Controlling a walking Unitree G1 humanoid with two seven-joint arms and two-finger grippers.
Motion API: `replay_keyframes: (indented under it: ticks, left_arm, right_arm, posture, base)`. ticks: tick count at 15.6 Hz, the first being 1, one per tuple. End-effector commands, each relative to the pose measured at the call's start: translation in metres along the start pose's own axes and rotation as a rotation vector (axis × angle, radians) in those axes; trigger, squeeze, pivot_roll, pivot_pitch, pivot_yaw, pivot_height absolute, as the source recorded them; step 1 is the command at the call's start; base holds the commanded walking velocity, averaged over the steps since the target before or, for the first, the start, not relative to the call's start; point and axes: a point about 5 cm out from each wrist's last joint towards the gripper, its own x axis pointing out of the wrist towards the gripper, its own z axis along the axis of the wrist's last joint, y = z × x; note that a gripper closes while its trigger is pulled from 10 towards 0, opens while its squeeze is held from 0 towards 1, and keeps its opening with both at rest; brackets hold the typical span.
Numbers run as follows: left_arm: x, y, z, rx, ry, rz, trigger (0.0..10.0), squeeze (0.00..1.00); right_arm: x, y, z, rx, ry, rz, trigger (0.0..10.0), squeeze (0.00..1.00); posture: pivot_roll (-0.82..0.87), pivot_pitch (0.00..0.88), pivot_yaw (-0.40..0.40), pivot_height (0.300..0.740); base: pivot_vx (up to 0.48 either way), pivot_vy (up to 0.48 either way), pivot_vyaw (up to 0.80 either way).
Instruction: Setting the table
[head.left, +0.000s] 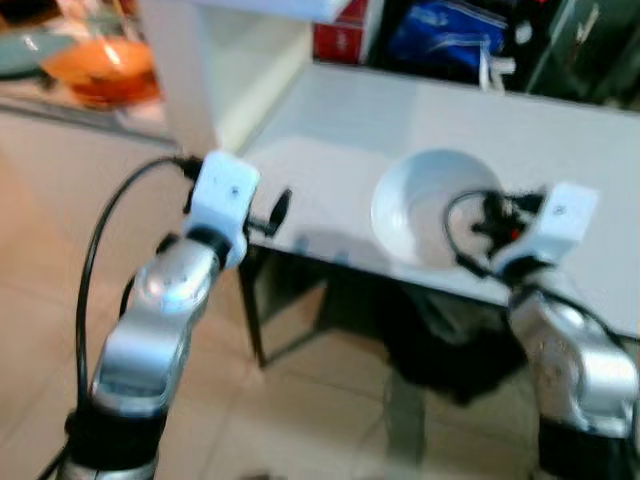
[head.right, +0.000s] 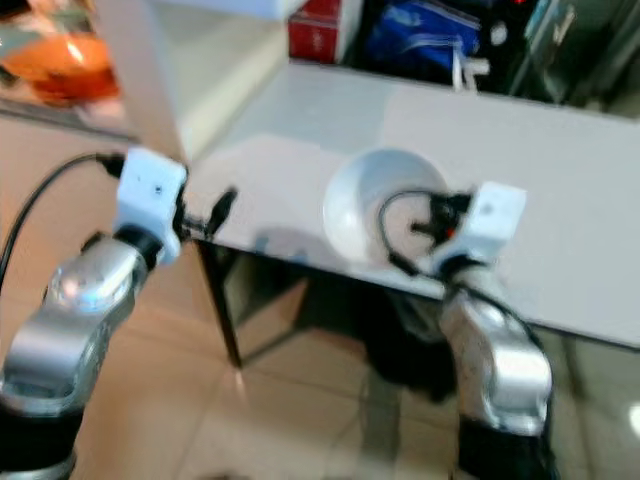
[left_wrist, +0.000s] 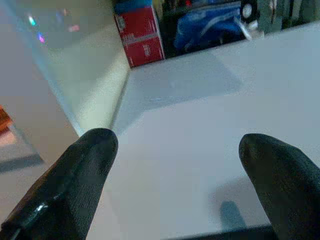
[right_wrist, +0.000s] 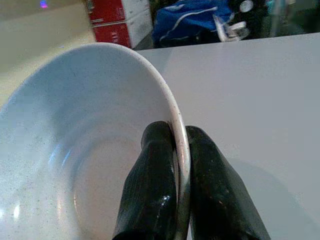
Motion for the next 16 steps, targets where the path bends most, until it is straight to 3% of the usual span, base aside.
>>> replay_keyframes:
  ticks: [1,16]
  left_arm:
    - [0.001,-0.002,0.003,-0.007,-0.015,-0.005,10.0,0.0]
    - [-0.005,-0.003,-0.002,-0.021,-0.009,0.003,10.0,0.0]
  right_arm:
    - [0.001,0.001,0.009,0.016,-0.03,0.0,10.0,0.0]
    - [0.015,0.003,0.006,0.121,0.036,0.015,10.0,0.0]
  posture:
    - [-0.04,0.048,-0.007,0.74]
    - [-0.02,0.02,-0.031,0.74]
  base:
    - [0.0,-0.48,0.0]
    - [0.0,-0.48,0.0]
